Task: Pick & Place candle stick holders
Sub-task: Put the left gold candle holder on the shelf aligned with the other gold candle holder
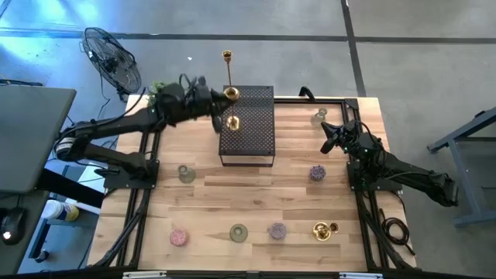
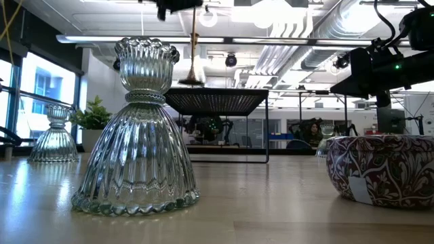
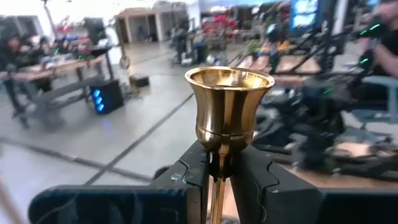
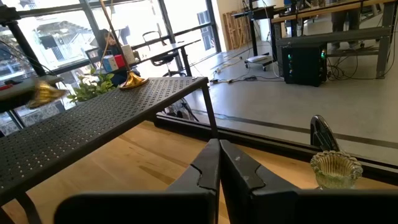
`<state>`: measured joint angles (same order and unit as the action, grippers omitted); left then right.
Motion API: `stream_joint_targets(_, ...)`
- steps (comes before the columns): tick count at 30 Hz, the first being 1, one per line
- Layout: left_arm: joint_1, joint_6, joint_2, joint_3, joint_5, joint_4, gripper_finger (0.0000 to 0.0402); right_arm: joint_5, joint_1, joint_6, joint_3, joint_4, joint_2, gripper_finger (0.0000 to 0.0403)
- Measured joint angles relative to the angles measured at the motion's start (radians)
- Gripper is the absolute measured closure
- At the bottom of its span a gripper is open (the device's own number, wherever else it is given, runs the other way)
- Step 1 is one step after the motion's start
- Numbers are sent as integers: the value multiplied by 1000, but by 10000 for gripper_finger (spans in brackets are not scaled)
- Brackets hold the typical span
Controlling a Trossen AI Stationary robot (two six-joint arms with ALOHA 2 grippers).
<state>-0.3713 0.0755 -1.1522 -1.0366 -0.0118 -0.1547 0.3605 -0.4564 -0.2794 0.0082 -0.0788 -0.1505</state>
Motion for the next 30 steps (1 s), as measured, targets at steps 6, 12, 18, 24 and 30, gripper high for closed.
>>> stream_joint_targets(6, -136, -27, -24, -1, 103, -29, 358, 4, 0, 18, 0, 0, 0, 402)
stream_joint_targets(12, -182, -24, -87, -1, 129, -50, 358, 2, 0, 18, 0, 0, 0, 402)
stream_joint_targets(18, -205, -15, -111, 0, 129, -102, 358, 0, 0, 18, 0, 0, 0, 402)
stream_joint_targets(24, -233, -18, -117, 0, 135, -100, 358, 0, 0, 18, 0, 0, 0, 402)
stream_joint_targets(30, -246, -19, -144, 0, 139, -106, 358, -1, 0, 18, 0, 0, 0, 402)
